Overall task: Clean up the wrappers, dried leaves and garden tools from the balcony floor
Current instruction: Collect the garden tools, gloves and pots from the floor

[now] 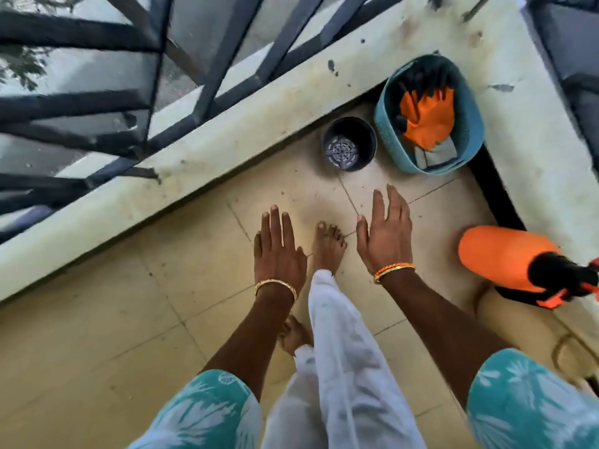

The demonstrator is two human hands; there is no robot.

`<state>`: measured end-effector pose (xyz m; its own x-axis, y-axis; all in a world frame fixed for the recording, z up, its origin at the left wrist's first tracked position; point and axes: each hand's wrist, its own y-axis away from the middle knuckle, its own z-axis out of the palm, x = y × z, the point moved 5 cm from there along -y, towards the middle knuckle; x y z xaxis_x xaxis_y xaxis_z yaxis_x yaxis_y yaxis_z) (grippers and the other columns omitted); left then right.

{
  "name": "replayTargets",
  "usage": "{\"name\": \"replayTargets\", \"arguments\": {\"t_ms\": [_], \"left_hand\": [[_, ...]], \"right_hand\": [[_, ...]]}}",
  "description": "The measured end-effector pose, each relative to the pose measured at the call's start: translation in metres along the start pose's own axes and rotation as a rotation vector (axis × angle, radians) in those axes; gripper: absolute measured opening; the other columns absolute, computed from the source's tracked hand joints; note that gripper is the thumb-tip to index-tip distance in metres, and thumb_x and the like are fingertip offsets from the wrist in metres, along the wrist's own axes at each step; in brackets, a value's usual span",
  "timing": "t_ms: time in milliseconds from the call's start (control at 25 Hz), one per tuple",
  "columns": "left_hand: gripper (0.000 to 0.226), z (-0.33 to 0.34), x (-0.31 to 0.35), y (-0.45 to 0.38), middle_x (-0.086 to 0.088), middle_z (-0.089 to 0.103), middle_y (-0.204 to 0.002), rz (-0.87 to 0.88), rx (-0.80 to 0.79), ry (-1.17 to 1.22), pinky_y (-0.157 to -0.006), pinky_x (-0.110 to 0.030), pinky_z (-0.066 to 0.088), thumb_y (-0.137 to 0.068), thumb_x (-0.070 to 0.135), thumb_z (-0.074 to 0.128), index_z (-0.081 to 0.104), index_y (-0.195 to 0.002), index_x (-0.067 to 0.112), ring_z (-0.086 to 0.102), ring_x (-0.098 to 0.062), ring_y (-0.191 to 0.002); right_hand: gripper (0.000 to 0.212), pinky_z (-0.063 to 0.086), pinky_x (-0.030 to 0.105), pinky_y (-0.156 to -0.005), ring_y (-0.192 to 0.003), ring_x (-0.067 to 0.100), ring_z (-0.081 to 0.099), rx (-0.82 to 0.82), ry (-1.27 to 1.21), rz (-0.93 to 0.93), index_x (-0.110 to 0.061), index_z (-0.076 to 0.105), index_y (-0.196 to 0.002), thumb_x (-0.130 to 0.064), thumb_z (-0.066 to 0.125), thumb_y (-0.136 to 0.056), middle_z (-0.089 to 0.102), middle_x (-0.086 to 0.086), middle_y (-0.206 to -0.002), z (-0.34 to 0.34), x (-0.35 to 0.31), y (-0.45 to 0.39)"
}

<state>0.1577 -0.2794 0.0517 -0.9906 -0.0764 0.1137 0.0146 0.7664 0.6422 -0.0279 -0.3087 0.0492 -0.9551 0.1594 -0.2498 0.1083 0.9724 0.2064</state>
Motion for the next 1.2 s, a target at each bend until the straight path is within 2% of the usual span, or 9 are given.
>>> {"name": "replayTargets", "arguments": {"t_ms": [120, 200, 320, 400, 560, 680, 880, 1040, 1200], "left_hand": [[0.071, -0.008, -0.022, 0.082, -0.019, 0.028, -0.153, -0.067, 0.174, 0.068, -0.109, -0.046, 0.033, -0.082, 0.032, 0.044, 0.034, -0.144, -0.002, 0.030, -0.035, -0.140], [0.071, -0.020, -0.035, 0.134, -0.020, 0.034, -0.150, -0.128, 0.223, 0.114, -0.110, -0.043, 0.032, -0.081, 0.035, 0.037, 0.038, -0.141, -0.004, 0.034, -0.033, -0.139], [0.071, -0.031, -0.050, 0.219, -0.019, 0.036, -0.149, -0.194, 0.261, 0.149, -0.111, -0.043, 0.031, -0.082, 0.035, 0.034, 0.031, -0.143, -0.002, 0.036, -0.032, -0.138], [0.071, -0.033, -0.058, 0.268, -0.019, 0.037, -0.149, -0.256, 0.287, 0.183, -0.111, -0.044, 0.027, -0.082, 0.035, 0.034, 0.027, -0.143, -0.001, 0.038, -0.032, -0.137], [0.069, -0.026, -0.076, 0.378, -0.020, 0.033, -0.151, -0.495, 0.313, 0.338, -0.114, -0.044, 0.020, -0.086, 0.034, 0.039, 0.033, -0.144, -0.002, 0.034, -0.033, -0.139], [0.070, -0.011, -0.069, 0.449, -0.022, 0.042, -0.145, -0.569, 0.284, 0.391, -0.109, -0.043, 0.019, -0.081, 0.035, 0.037, 0.039, -0.139, -0.005, 0.039, -0.033, -0.135], [0.067, 0.030, -0.048, 0.567, -0.022, 0.047, -0.141, -0.929, 0.395, 0.585, -0.102, -0.048, 0.041, -0.076, 0.028, 0.051, 0.047, -0.134, -0.005, 0.048, -0.034, -0.129], [0.062, 0.076, -0.011, 0.666, -0.021, 0.041, -0.146, -1.055, 0.404, 0.701, -0.108, -0.047, 0.034, -0.082, 0.023, 0.047, 0.043, -0.138, -0.004, 0.042, -0.032, -0.134], [0.062, 0.138, -0.021, 0.758, -0.020, 0.034, -0.150, -1.323, 0.447, 0.756, -0.112, -0.045, 0.026, -0.086, 0.025, 0.043, 0.037, -0.142, -0.003, 0.035, -0.032, -0.139]], "right_hand": [[0.054, 0.035, 0.047, -0.104, -0.131, 0.040, 0.033, -0.031, 0.005, -0.099, 0.002, 0.041, -0.135, -0.023, 0.049, -0.088, 0.034, 0.025, -0.145, -0.025, -0.032, 0.063], [0.057, 0.034, 0.048, -0.104, -0.135, 0.039, 0.029, -0.064, 0.029, -0.145, 0.002, 0.036, -0.137, -0.025, 0.046, -0.089, 0.031, 0.024, -0.147, -0.050, -0.055, 0.104], [0.062, 0.030, 0.048, -0.108, -0.139, 0.037, 0.023, -0.160, 0.021, -0.255, 0.003, 0.031, -0.140, -0.033, 0.033, -0.091, 0.025, 0.024, -0.150, -0.086, -0.092, 0.169], [0.063, 0.030, 0.047, -0.110, -0.140, 0.035, 0.019, -0.201, 0.029, -0.371, 0.004, 0.029, -0.141, -0.034, 0.032, -0.091, 0.023, 0.023, -0.151, -0.107, -0.115, 0.200], [0.063, 0.027, 0.046, -0.111, -0.140, 0.036, 0.019, -0.211, 0.064, -0.612, 0.004, 0.030, -0.141, -0.032, 0.035, -0.090, 0.024, 0.023, -0.151, -0.157, -0.160, 0.256], [0.063, 0.022, 0.046, -0.112, -0.141, 0.035, 0.016, -0.220, 0.100, -0.842, 0.003, 0.027, -0.142, -0.032, 0.038, -0.091, 0.022, 0.023, -0.151, -0.178, -0.184, 0.310], [0.067, 0.007, 0.044, -0.114, -0.140, 0.033, 0.012, -0.270, 0.202, -1.319, 0.005, 0.027, -0.142, -0.035, 0.038, -0.089, 0.024, 0.024, -0.150, -0.205, -0.211, 0.432], [0.068, 0.003, 0.044, -0.115, -0.141, 0.031, 0.013, -0.356, 0.267, -1.642, 0.004, 0.026, -0.141, -0.037, 0.037, -0.089, 0.025, 0.025, -0.150, -0.221, -0.199, 0.547], [0.067, 0.009, 0.047, -0.113, -0.140, 0.032, 0.024, -0.407, 0.341, -1.814, 0.004, 0.028, -0.140, -0.038, 0.036, -0.088, 0.029, 0.023, -0.148, -0.211, -0.205, 0.657]]}}
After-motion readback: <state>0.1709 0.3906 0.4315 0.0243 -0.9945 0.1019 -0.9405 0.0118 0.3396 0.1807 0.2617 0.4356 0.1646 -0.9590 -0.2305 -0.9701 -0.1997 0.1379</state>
